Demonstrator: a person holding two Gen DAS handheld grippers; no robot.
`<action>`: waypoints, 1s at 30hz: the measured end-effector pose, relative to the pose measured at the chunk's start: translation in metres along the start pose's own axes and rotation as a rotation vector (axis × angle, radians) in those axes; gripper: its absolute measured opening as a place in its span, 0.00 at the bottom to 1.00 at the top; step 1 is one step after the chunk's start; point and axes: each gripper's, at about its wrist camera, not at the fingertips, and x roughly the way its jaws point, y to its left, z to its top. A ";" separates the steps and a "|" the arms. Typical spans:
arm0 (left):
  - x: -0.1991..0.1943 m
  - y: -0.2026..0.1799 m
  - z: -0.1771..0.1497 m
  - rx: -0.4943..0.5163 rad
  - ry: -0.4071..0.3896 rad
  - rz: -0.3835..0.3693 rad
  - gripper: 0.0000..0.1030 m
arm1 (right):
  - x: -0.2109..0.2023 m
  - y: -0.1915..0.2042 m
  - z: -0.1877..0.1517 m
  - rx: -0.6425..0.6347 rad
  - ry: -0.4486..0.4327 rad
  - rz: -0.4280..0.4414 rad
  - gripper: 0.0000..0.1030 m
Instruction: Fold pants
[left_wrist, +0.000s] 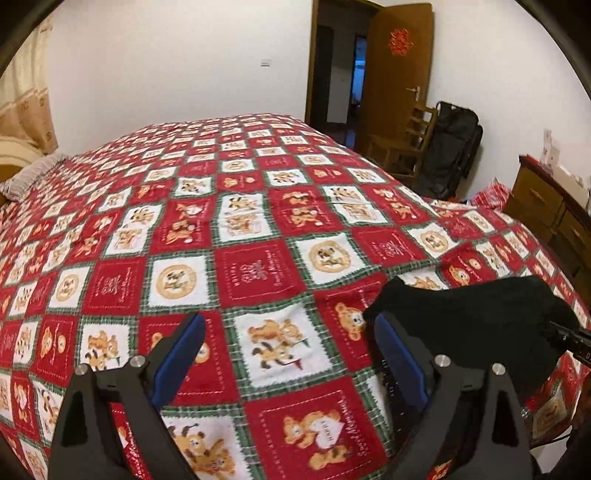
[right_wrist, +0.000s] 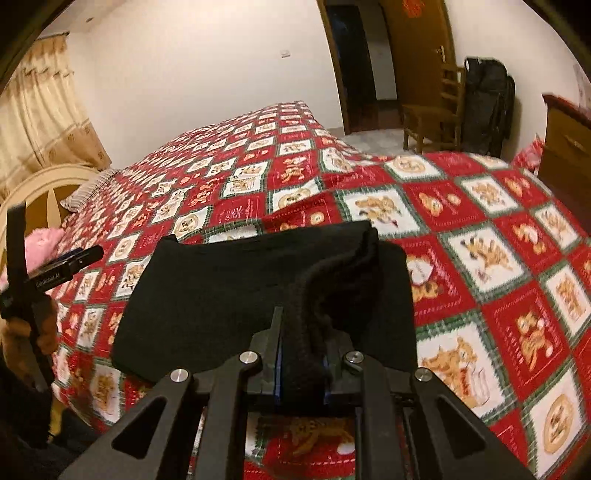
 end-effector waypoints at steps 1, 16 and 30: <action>0.000 -0.003 0.001 0.010 0.001 0.000 0.92 | -0.004 -0.001 0.001 -0.009 -0.013 -0.001 0.15; 0.031 -0.075 0.007 0.121 0.017 0.020 0.92 | 0.004 -0.030 -0.016 0.006 -0.004 -0.018 0.15; 0.041 -0.052 -0.019 0.064 0.119 0.081 0.95 | -0.044 -0.041 -0.012 0.036 -0.117 -0.071 0.31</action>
